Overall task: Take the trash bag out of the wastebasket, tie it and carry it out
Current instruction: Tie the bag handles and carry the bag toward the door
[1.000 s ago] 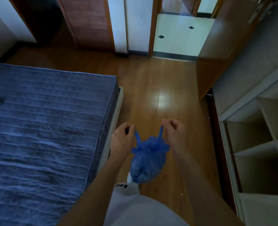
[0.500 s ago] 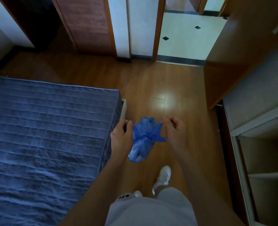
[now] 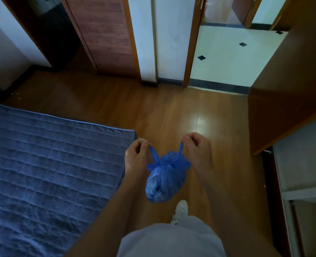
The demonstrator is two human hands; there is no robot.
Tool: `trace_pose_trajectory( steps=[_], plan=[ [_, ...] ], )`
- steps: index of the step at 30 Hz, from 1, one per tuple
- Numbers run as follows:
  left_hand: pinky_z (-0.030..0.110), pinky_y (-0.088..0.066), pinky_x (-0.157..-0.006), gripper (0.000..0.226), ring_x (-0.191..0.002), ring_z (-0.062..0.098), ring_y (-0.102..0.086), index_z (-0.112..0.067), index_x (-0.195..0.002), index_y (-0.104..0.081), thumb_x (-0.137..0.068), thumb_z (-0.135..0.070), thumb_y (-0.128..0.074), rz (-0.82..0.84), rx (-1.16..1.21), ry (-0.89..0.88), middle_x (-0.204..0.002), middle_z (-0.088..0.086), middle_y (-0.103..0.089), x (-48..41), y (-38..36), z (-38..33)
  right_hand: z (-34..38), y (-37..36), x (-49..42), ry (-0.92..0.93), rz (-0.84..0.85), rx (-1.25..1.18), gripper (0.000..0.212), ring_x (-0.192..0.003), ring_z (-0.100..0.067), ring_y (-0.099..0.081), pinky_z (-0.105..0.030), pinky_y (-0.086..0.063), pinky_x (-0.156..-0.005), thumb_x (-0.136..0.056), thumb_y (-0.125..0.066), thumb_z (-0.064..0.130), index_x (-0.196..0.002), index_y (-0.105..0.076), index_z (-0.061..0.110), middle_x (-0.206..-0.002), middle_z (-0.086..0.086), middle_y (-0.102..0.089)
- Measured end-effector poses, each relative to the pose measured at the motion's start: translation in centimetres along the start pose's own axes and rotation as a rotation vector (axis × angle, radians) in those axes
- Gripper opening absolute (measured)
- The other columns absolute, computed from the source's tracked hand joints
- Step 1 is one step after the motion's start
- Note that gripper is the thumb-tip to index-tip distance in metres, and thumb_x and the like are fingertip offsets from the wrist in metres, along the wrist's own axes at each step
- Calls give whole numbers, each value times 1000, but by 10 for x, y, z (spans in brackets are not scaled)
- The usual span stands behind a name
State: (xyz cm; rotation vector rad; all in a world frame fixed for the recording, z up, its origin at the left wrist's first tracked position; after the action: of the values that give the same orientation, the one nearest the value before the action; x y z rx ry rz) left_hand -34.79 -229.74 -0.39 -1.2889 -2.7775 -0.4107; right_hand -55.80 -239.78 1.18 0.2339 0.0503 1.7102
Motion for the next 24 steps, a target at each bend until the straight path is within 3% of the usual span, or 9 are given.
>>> trace_pose_trajectory(
  steps=[5,7,13,17,24],
  plan=[
    [42,-43,-60,24,-57,18,-50,-11,-78,-67,-96,-20,-55,-55,-37,-17,-56,-4,-53,-71,-51,-43,29,10,-93,39,38,-2,27,-46,-2,-44,-22,-39,-52,-92,-61,27,-65,-63,23,-48,13,-50],
    [44,-44,-59,24,-56,18,-50,-10,-77,-67,-96,-19,-55,-62,-34,-35,-55,-5,-52,-93,-69,-57,35,14,-123,35,36,-4,27,-48,-2,-45,-25,-39,-54,-92,-61,27,-65,-62,26,-48,15,-51],
    [37,-37,-58,26,-52,13,-44,-17,-74,-65,-97,-17,-54,-44,16,-51,-50,-13,-51,-144,-106,-74,36,17,-188,26,54,-25,26,-51,-9,-44,-33,-38,-57,-89,-60,35,-74,-63,14,-49,15,-48],
    [38,-38,-60,25,-55,13,-46,-14,-75,-66,-97,-19,-55,-68,2,-33,-52,-12,-52,-192,-123,-78,34,12,-238,5,34,-45,27,-50,-11,-40,-33,-36,-53,-94,-62,24,-72,-62,9,-49,11,-45],
    [25,-32,-48,30,-41,4,-39,-11,-75,-65,-100,-22,-53,-14,-50,19,-45,-12,-47,-305,-151,-83,36,-31,-343,-65,43,-5,25,-50,-14,-42,-30,-36,-52,-94,-62,20,-76,-64,2,-54,2,-47]
  ],
)
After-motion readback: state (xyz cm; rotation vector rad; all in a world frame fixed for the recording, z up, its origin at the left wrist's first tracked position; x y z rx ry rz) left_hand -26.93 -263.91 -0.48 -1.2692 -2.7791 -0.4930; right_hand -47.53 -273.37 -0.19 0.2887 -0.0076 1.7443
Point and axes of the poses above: each hand's wrist, its own x-axis away from the middle knuckle, its own y-axis out of the back of the hand, z = x × y, the point moved 10 cm from there along -x, towards the middle knuckle
